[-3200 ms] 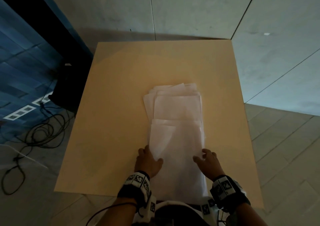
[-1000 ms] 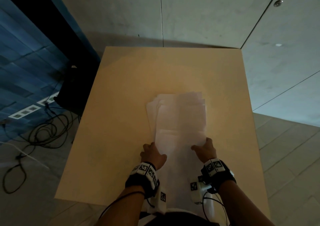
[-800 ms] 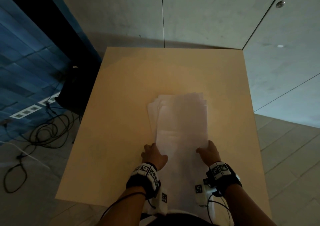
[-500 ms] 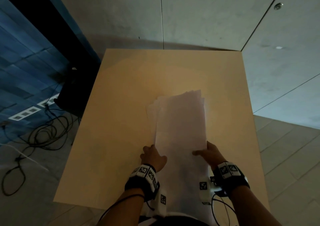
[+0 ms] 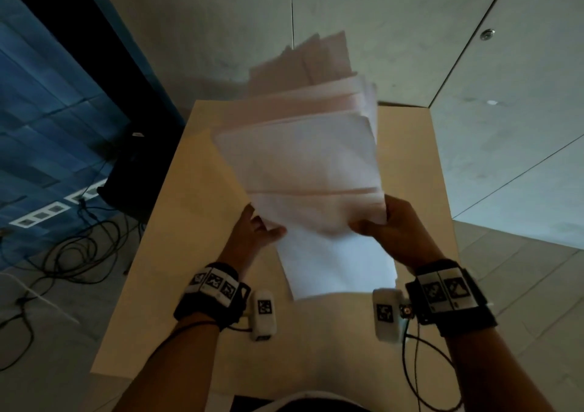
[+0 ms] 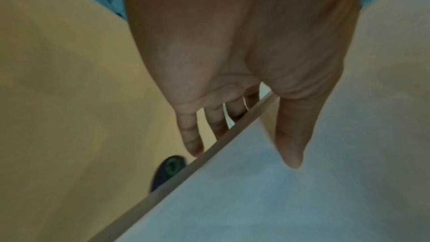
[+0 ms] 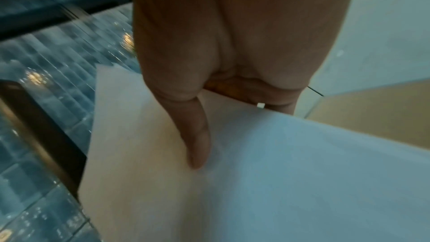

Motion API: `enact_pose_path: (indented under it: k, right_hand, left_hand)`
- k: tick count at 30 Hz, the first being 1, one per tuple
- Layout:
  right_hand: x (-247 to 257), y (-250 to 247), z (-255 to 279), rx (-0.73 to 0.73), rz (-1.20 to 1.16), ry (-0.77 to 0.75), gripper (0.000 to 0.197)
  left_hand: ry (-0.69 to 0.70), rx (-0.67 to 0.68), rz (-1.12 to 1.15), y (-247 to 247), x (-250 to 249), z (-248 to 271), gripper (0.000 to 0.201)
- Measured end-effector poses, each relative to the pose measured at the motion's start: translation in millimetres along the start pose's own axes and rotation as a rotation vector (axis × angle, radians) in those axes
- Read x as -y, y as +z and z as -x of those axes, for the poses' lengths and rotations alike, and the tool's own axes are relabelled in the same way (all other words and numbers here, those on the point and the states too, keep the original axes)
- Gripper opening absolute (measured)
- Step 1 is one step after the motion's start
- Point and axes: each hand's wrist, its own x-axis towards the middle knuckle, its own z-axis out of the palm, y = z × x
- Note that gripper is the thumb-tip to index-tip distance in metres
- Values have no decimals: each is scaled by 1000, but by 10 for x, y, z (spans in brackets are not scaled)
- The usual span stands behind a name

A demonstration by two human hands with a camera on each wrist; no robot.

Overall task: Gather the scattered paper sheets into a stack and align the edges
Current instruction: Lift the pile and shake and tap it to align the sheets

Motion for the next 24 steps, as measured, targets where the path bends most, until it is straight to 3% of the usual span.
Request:
enact_pose_path:
  k: [7, 11, 15, 21, 24]
  right_hand:
    - [592, -378, 24, -16, 69, -204, 33]
    - [859, -493, 38, -2, 169, -297, 30]
    - [948, -532, 39, -26, 246, -320, 27]
    - [1008, -556, 50, -28, 310, -368, 21]
    - [989, -570, 32, -52, 305, -396, 20]
  left_hand:
    - [285, 20, -93, 10, -696, -2, 84]
    - [361, 1, -67, 105, -862, 49, 74]
    - [399, 3, -83, 137, -887, 41, 63]
    - [418, -12, -128, 137, -886, 21, 28]
    - [358, -62, -166, 136, -872, -26, 40]
